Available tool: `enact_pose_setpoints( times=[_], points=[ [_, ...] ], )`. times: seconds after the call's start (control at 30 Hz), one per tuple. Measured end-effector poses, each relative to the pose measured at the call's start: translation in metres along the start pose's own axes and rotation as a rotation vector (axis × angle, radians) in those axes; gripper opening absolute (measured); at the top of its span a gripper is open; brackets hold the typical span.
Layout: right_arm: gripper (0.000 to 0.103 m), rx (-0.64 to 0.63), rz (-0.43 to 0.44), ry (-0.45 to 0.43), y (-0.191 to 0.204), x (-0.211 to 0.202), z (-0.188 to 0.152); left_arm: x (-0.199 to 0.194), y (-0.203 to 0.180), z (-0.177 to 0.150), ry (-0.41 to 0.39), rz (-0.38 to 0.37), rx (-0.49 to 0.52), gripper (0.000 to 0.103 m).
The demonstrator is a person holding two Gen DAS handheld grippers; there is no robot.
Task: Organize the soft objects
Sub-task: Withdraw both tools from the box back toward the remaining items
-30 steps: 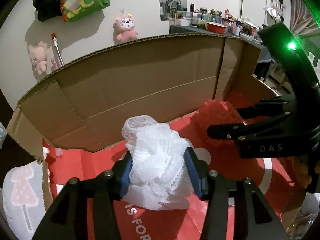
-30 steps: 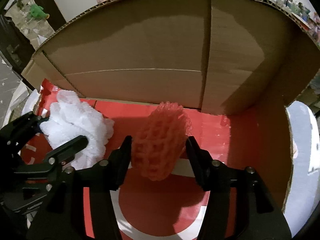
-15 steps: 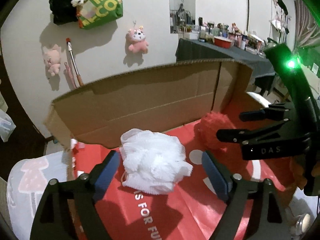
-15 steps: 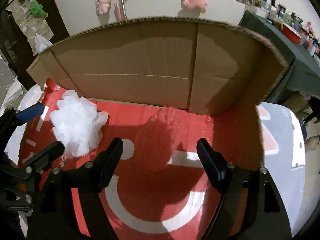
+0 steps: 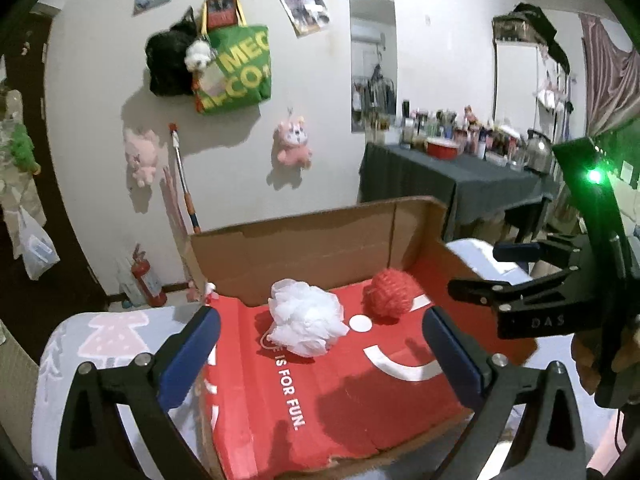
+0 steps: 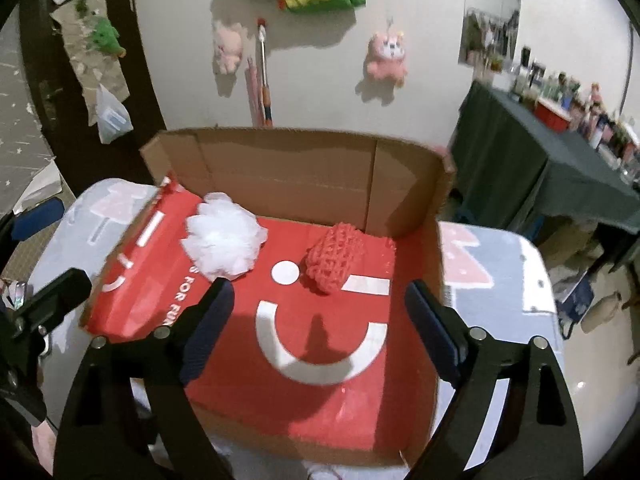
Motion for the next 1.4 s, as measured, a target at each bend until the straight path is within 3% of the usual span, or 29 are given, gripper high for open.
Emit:
enact_pose_setpoints(
  times=[0.4, 0.57, 0.7, 0.93, 1.17, 1.4],
  points=[
    [0.091, -0.028, 0.003, -0.208, 0.019, -0.117, -0.049, -0.100, -0.025, -0.028, -0.148, 0.036, 0.001, 0.103],
    [0.097, -0.041, -0.005, -0.279, 0.026, -0.151, -0.079, -0.132, -0.034, -0.046, -0.214, 0.075, 0.004, 0.103],
    [0.097, -0.056, -0.016, -0.332, 0.036, -0.171, -0.107, -0.154, -0.042, -0.067, -0.252, 0.043, -0.020, 0.103],
    [0.098, -0.033, -0.038, -0.425, 0.048, -0.190, -0.159, -0.170, -0.060, -0.106, -0.297, 0.014, -0.042, 0.103],
    [0.099, -0.033, -0.176, -0.542, 0.061, -0.192, -0.213, -0.171, -0.075, -0.150, -0.335, 0.048, -0.045, 0.103],
    [0.103, -0.013, -0.264, -0.565, 0.065, -0.167, -0.259, -0.146, -0.078, -0.190, -0.279, 0.041, -0.093, 0.103]
  ],
)
Point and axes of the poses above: each gripper's, at about its wrist camera, not at the fingertips, and x roughly the way its jaws point, y to its left, z to its top, the point moved 6 cm from there along x, roughly the way its jaws point, and after that the axes turned 7 degrees about y, right-handed, at the moved point
